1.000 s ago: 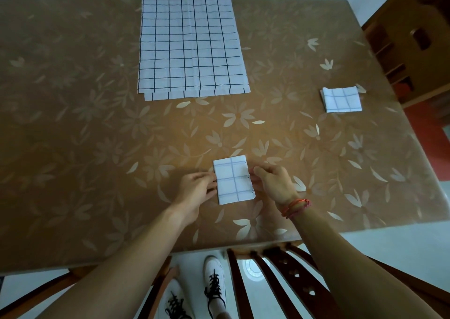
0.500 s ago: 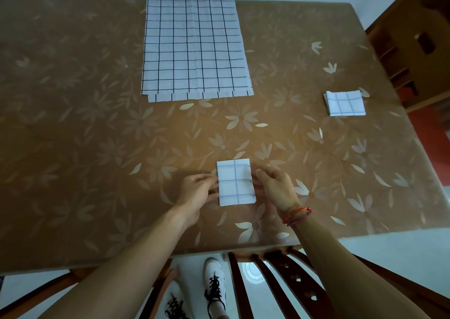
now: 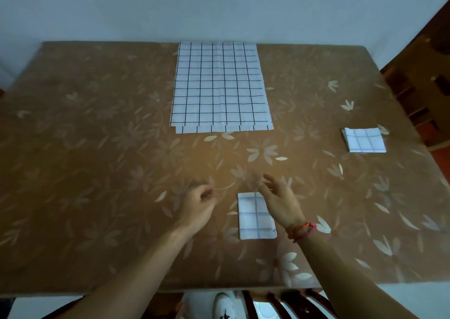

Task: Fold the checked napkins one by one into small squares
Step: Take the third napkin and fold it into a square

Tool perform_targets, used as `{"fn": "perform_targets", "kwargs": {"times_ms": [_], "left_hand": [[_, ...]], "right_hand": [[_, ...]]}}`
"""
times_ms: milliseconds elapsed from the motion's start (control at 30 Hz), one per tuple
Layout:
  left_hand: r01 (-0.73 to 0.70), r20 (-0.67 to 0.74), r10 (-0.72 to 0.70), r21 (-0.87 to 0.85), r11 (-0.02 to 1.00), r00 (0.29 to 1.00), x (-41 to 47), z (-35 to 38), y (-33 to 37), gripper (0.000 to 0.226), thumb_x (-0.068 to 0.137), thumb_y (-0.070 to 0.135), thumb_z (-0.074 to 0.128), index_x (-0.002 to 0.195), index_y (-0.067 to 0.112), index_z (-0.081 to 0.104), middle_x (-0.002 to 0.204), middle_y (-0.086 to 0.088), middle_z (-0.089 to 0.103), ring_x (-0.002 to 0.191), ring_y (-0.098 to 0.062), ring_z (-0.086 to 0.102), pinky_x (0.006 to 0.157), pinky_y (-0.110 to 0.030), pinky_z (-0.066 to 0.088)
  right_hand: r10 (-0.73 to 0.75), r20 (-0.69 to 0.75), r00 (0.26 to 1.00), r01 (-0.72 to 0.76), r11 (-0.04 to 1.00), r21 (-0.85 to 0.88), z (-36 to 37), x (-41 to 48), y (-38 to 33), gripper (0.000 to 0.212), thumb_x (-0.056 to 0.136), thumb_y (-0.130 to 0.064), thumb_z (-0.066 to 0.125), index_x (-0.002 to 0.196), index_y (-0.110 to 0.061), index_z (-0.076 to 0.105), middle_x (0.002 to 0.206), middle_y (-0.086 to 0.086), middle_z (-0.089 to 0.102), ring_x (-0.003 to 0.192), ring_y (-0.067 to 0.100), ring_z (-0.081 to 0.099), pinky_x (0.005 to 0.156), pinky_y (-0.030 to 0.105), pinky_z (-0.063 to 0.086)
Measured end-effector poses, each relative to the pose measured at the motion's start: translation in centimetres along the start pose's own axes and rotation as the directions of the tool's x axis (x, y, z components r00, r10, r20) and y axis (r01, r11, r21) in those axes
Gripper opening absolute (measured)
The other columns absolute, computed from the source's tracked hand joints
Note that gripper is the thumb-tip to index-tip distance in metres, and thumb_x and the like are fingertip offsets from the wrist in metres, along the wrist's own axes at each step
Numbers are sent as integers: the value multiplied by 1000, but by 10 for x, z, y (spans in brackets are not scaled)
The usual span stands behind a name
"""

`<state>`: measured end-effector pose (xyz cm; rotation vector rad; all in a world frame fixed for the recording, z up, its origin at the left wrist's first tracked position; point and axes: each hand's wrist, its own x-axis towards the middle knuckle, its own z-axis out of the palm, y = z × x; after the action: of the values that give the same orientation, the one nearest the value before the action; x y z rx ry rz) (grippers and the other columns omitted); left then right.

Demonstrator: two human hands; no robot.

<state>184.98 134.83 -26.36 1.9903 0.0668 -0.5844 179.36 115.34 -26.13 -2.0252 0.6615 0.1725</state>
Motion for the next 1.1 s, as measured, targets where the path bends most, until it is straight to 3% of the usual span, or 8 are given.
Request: {"fn": "perform_targets", "kwargs": {"times_ms": [67,167,267,400,567,733,967,1100], "left_hand": [[-108,-4,111,174,979,994,2,-13,-3,24,91,29,62,112,17,65,101,9,63,96,-10,62,86,-27,49],[-312,54,332,505,805,942,2,-33,-4,50,88,48,53,126,15,59,130,-2,52,123,-21,47,104,-38,41],[-309,50,364,640,703,930,1,-50,3,81,81,66,24,139,15,47,152,-7,33,139,-25,29,114,-40,28],[-288,67,376,768,572,924,9,-68,7,75,86,64,21,146,23,35,157,-1,22,142,-22,23,111,-44,29],[-285,60,410,809,514,910,41,-86,15,71,85,61,31,143,20,38,157,1,22,137,-26,30,104,-47,38],[-287,30,434,789,543,901,95,-90,25,64,88,54,45,138,14,44,150,-9,33,136,-30,29,108,-47,33],[-295,25,434,769,568,900,191,-79,19,74,83,59,32,135,9,47,148,-14,36,135,-33,32,106,-50,35],[-294,6,449,763,576,894,235,-70,22,56,88,45,50,133,10,47,142,-14,40,129,-33,37,101,-47,39]], "right_hand": [[-95,-10,995,93,989,-118,4,0,-10,47,95,-40,48,139,-23,43,129,-4,55,105,8,55,95,30,46],[-275,-4,961,255,895,-366,5,-1,-25,52,95,-40,46,143,-21,36,138,-1,48,119,17,47,98,26,36],[-331,19,944,294,810,-508,5,-1,-39,54,95,-47,39,144,-26,31,145,-1,38,123,25,45,99,35,40],[-349,10,937,284,748,-600,2,6,-57,54,93,-56,34,141,-29,29,144,-4,35,127,25,41,97,42,43],[-354,-4,935,254,682,-686,-3,29,-75,57,92,-58,33,141,-29,30,142,-1,40,125,26,43,99,41,41],[-350,1,937,240,639,-731,-2,72,-86,54,93,-57,32,139,-29,32,138,0,43,120,25,45,95,41,41],[-321,13,947,207,579,-789,11,152,-81,60,92,-54,35,144,-25,27,143,4,37,127,28,39,100,41,36],[-329,-11,944,200,600,-775,18,201,-71,56,93,-52,35,141,-24,30,139,7,40,126,26,41,99,42,38]]}}
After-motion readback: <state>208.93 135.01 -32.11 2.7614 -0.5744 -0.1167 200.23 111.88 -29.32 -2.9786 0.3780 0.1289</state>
